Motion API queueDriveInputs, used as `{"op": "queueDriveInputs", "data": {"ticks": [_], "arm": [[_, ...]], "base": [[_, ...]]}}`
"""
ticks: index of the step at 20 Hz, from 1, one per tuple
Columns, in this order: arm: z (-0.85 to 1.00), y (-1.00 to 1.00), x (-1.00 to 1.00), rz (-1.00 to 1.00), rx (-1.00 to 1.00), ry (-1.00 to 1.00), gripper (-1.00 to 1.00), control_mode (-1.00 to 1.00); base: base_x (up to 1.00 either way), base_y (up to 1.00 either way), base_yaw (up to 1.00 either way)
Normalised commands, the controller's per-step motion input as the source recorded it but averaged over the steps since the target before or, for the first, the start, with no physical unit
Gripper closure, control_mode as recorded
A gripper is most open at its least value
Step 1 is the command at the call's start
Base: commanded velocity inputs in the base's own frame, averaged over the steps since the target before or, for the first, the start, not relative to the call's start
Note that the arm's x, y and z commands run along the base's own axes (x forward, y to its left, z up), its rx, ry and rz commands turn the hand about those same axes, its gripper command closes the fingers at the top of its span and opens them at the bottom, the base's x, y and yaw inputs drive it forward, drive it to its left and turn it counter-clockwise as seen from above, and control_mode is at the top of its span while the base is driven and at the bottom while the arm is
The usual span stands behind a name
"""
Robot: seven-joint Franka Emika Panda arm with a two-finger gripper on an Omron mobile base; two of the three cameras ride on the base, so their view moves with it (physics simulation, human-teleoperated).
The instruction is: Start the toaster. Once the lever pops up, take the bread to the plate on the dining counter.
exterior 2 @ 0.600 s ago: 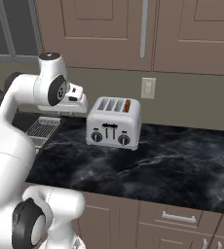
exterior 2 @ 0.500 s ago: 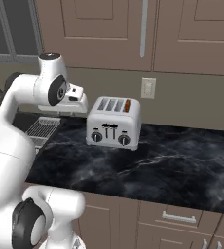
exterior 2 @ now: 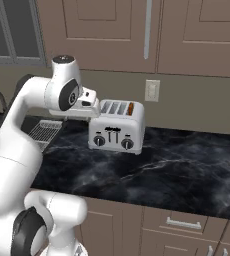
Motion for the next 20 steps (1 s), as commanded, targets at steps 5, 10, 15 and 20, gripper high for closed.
{"op": "queueDriveInputs", "data": {"ticks": [5,10,15,20], "arm": [[-0.14,-0.47,0.00,0.00,0.00,-0.03,-1.00,-1.00],[-0.23,-0.43,0.00,0.00,0.00,-0.15,-1.00,-1.00],[-0.26,-0.41,0.00,0.00,0.00,-0.16,-1.00,-1.00],[-0.23,-0.45,0.00,0.00,0.00,-0.10,-1.00,-1.00]], "base": [[0.00,0.00,0.00],[0.00,0.00,0.00],[0.00,0.00,0.00],[0.00,0.00,0.00]]}}
